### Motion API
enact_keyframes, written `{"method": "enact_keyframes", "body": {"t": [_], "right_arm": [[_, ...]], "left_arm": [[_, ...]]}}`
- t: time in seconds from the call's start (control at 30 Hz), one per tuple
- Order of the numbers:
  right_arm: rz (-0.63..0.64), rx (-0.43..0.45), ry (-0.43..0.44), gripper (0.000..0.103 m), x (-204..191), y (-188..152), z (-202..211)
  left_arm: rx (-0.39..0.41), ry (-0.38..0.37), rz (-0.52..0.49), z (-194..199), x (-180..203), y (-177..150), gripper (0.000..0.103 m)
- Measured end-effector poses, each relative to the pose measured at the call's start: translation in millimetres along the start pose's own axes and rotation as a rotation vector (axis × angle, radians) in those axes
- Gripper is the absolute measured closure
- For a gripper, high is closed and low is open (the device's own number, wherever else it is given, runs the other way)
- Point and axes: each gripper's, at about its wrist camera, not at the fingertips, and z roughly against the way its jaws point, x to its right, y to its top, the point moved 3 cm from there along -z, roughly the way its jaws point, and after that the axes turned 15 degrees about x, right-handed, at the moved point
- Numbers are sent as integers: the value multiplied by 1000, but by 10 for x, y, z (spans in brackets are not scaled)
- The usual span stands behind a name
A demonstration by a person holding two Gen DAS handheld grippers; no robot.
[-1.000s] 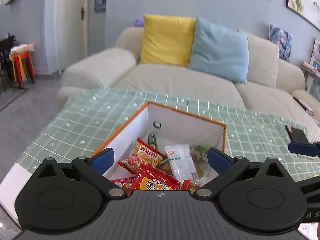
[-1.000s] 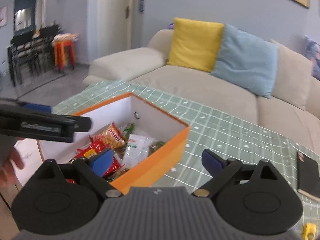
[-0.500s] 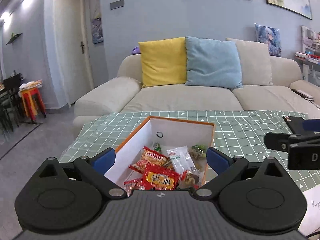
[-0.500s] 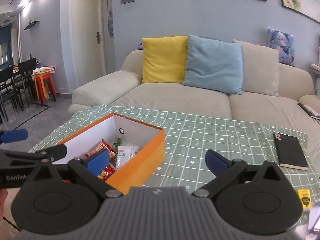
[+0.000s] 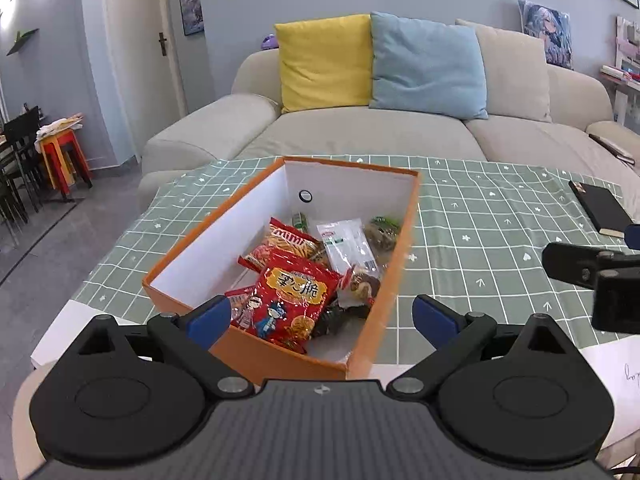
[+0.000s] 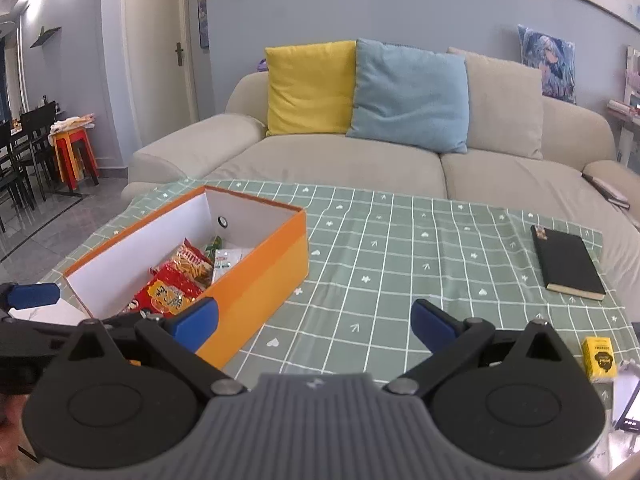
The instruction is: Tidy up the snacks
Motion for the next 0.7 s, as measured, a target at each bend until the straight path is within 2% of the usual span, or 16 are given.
{"method": "enact_keyframes", "body": {"t": [0.7], "right_arm": [[21, -34, -9, 4, -43, -78, -43]], "left_arm": [[-19, 12, 7, -4, -27, -4, 0]]}}
